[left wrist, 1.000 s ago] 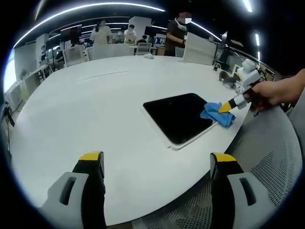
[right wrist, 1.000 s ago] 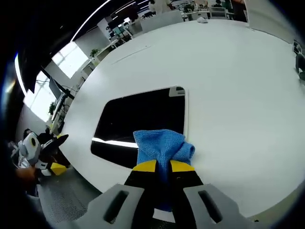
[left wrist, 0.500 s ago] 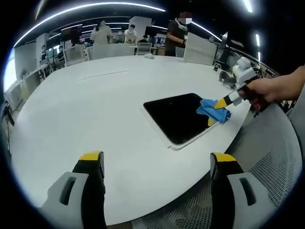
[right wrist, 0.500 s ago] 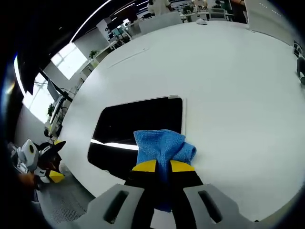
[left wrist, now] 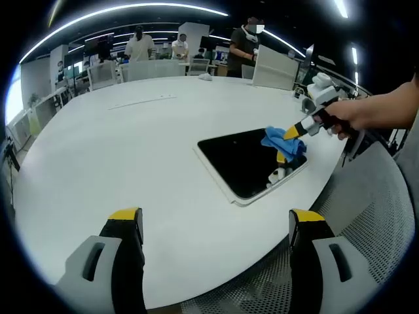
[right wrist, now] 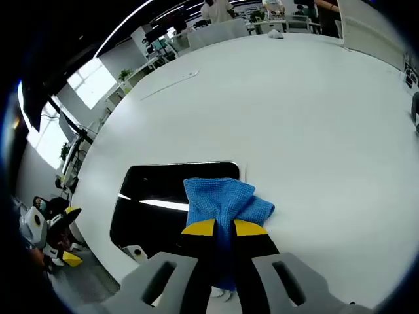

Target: Wipe the mirror surface with the cleaning cloth until all visible marks leave the cleaned area.

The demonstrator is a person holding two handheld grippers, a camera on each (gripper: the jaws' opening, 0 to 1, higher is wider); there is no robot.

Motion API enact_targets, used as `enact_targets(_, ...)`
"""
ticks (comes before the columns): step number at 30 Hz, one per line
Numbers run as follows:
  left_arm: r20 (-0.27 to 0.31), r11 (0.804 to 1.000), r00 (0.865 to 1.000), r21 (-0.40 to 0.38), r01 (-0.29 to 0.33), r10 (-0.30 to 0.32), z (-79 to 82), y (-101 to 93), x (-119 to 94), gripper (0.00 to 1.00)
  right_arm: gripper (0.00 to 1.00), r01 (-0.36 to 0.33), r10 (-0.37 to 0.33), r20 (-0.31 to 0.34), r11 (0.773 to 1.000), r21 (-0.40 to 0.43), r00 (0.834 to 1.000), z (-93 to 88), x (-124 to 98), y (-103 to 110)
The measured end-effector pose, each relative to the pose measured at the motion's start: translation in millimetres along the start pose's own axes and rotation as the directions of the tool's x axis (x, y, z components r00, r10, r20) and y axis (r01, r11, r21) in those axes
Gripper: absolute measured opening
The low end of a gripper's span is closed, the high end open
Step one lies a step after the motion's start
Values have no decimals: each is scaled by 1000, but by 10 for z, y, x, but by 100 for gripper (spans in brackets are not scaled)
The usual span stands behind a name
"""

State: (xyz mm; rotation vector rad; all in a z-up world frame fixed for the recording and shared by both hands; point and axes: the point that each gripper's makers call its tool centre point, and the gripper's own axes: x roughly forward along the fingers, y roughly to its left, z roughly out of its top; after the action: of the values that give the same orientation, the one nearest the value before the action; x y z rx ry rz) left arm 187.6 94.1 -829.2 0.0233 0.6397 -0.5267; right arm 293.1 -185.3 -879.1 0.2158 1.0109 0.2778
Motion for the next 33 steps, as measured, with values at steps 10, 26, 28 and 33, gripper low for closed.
enact_targets(10,-1,1000,1000,-6,-6,6,11,0,-9,92,4,19,-19,-2,1000,-22,1000,221,153,-60)
enact_targets(26,-6,1000,1000,-6,-8,8,-16,37,8,92,4,29,-28,14,998,-47,999,390,207,-190)
enact_targets(28,-6,1000,1000,-6,-8,8,-12,32,6,92,4,29,-28,24,998,-52,999,430,146,-250)
enact_targets(33,-6,1000,1000,-7,-6,6,5,3,-4,92,4,35,-33,47,998,-47,998,491,-45,-377)
